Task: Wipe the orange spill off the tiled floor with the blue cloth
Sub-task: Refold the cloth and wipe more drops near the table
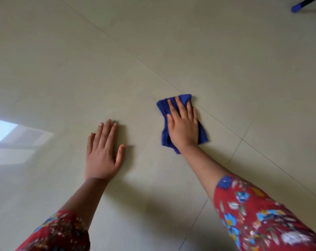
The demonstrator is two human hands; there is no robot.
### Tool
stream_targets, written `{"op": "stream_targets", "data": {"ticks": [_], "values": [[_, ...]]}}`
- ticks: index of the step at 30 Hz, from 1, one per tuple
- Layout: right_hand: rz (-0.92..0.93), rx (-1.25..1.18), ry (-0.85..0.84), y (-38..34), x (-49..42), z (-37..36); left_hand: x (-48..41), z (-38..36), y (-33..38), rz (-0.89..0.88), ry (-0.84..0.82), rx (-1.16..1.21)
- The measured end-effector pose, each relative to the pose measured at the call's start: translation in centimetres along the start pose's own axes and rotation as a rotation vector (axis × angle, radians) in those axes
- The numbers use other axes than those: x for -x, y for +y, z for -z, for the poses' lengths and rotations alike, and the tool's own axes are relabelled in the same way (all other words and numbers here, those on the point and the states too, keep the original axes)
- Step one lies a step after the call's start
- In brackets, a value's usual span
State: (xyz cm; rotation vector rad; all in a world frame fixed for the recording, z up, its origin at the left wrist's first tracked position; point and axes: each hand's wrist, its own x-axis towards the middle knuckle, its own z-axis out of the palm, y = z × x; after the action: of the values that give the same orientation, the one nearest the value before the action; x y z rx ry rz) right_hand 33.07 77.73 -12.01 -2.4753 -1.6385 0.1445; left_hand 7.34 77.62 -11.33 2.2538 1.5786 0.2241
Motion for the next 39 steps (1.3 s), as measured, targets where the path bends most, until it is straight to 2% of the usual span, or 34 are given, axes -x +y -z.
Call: {"op": "stream_targets", "data": {"ticks": [1, 4, 6, 9, 12, 14, 15, 16, 18, 19, 20, 21, 23, 26, 29, 31, 34, 37, 39], "values": [[0.024, -0.006, -0.003, -1.0, 0.7, -0.3, -0.2, 0.0, 0.0, -0.001, -0.006, -0.003], [0.331, 0.026, -0.098, -0.1, 8.8, 0.1, 0.2, 0.2, 0.0, -0.01, -0.019, -0.042], [0.365, 0.029, -0.138, 3.5, 14.3, 1.4, 0.7, 0.3, 0.7, -0.053, -0.023, -0.065], [0.131, 0.062, -0.111, 10.0, 14.9, 3.0, -0.7, -0.1, 5.1, -0.2, -0.099, 0.041], [-0.236, 0.048, -0.039, 13.1, 9.7, 3.1, -3.0, -1.7, 10.8, -0.3, -0.436, 0.133], [-0.426, 0.001, 0.022, 12.2, 5.8, 3.0, -3.9, -2.7, 13.4, -0.295, -0.649, 0.053], [-0.416, -0.007, 0.006, 11.2, 4.7, 3.0, -4.1, -3.1, 14.1, -0.295, -0.702, -0.026], [-0.327, 0.003, -0.026, 10.3, 4.8, 2.9, -4.3, -3.4, 14.7, -0.298, -0.726, -0.106], [-0.024, 0.036, -0.078, 9.6, 7.7, 2.8, -4.6, -3.7, 15.2, -0.299, -0.72, -0.189], [0.074, 0.032, -0.092, 10.2, 9.8, 2.9, -4.5, -3.6, 15.3, -0.298, -0.718, -0.201], [0.084, 0.023, -0.088, 11.7, 11.9, 3.1, -4.4, -3.4, 15.5, -0.297, -0.728, -0.205], [0.013, 0.018, -0.059, 13.5, 13.5, 3.2, -4.3, -3.2, 15.5, -0.293, -0.742, -0.204], [-0.281, 0.008, 0.014, 17.3, 14.1, 3.9, -3.9, -3.1, 15.6, -0.289, -0.772, -0.208], [-0.631, -0.018, 0.043, 20.9, 8.9, 4.7, -3.6, -2.9, 15.5, -0.269, -0.784, -0.214], [-0.734, -0.043, 0.048, 20.5, 0.7, 4.7, -3.8, -2.9, 16.0, -0.271, -0.793, -0.213], [-0.599, -0.028, 0.008, 18.0, -3.6, 4.1, -4.0, -2.9, 16.3, -0.275, -0.804, -0.205], [-0.247, -0.012, -0.015, 12.0, -4.7, 2.4, -4.4, -2.8, 16.3, -0.261, -0.79, -0.218], [0.017, -0.042, -0.059, 8.4, 3.7, 1.7, -4.3, -2.7, 15.9, -0.228, -0.796, -0.231], [0.048, -0.019, -0.125, 10.6, 11.2, 2.6, -3.9, -2.8, 15.9, -0.237, -0.801, -0.196]]}}
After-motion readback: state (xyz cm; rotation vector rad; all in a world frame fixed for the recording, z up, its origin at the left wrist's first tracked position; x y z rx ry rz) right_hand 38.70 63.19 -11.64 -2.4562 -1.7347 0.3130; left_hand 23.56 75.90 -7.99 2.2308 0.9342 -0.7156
